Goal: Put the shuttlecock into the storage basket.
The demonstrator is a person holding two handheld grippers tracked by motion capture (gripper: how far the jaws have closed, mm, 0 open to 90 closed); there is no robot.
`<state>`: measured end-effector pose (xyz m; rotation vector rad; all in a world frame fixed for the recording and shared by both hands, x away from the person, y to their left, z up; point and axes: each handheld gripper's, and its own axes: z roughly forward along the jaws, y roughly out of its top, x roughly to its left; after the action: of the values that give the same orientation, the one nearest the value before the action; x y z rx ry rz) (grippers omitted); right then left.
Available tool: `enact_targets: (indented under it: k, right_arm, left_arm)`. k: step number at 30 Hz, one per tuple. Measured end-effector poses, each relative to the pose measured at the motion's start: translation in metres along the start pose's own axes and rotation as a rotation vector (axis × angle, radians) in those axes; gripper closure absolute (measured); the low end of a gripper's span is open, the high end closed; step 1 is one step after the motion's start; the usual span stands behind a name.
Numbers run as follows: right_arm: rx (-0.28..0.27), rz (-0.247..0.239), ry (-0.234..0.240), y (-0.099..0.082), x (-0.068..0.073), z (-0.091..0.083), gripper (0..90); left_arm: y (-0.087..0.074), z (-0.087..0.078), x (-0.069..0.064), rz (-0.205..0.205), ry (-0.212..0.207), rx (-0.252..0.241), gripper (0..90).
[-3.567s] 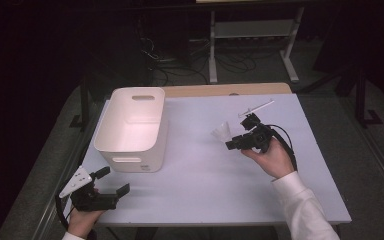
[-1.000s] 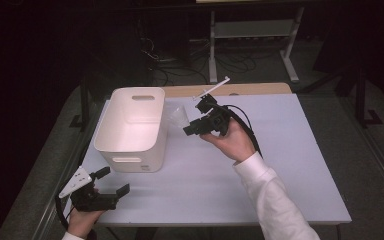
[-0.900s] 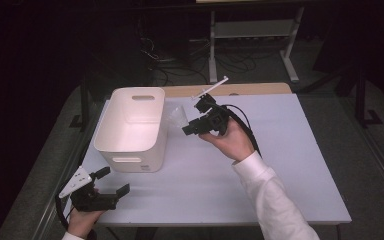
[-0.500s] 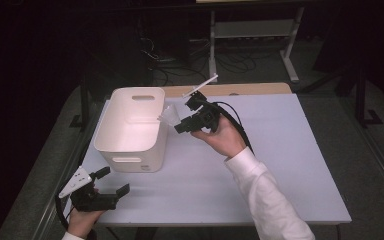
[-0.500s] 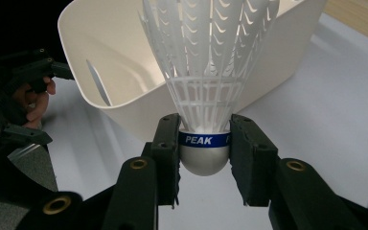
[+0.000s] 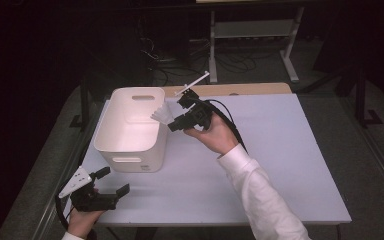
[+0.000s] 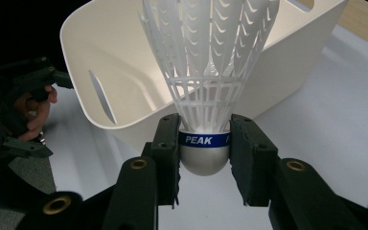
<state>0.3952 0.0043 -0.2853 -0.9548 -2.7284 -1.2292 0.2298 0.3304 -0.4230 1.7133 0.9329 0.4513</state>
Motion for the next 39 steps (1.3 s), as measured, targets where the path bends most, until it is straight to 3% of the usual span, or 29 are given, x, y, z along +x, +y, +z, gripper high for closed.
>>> enact_targets:
  k: [6, 8, 12, 20, 36, 39]
  right_arm:
    - [-0.002, -0.005, 0.010, 0.005, 0.004, 0.003, 63.4]
    - [0.001, -0.017, 0.010, 0.006, 0.005, 0.004, 63.4]
    - [-0.003, -0.008, 0.022, 0.010, 0.008, 0.006, 63.4]
    - [-0.001, -0.021, 0.039, 0.018, 0.016, 0.014, 63.4]
    - [-0.007, -0.082, 0.082, 0.030, 0.026, 0.031, 63.3]
    - [-0.006, -0.064, 0.091, 0.030, 0.027, 0.033, 63.4]
  left_arm:
    - [0.000, 0.001, -0.001, -0.012, -0.002, -0.012, 0.0]
    - [0.000, -0.001, 0.000, 0.007, 0.003, 0.009, 0.0]
    - [0.001, -0.001, 0.000, 0.008, 0.003, 0.023, 0.0]
    - [0.000, 0.000, 0.000, 0.002, 0.001, 0.004, 0.0]
    - [0.000, 0.000, 0.001, 0.011, -0.002, 0.004, 0.0]
    - [0.000, 0.000, 0.001, 0.009, -0.005, 0.001, 0.0]
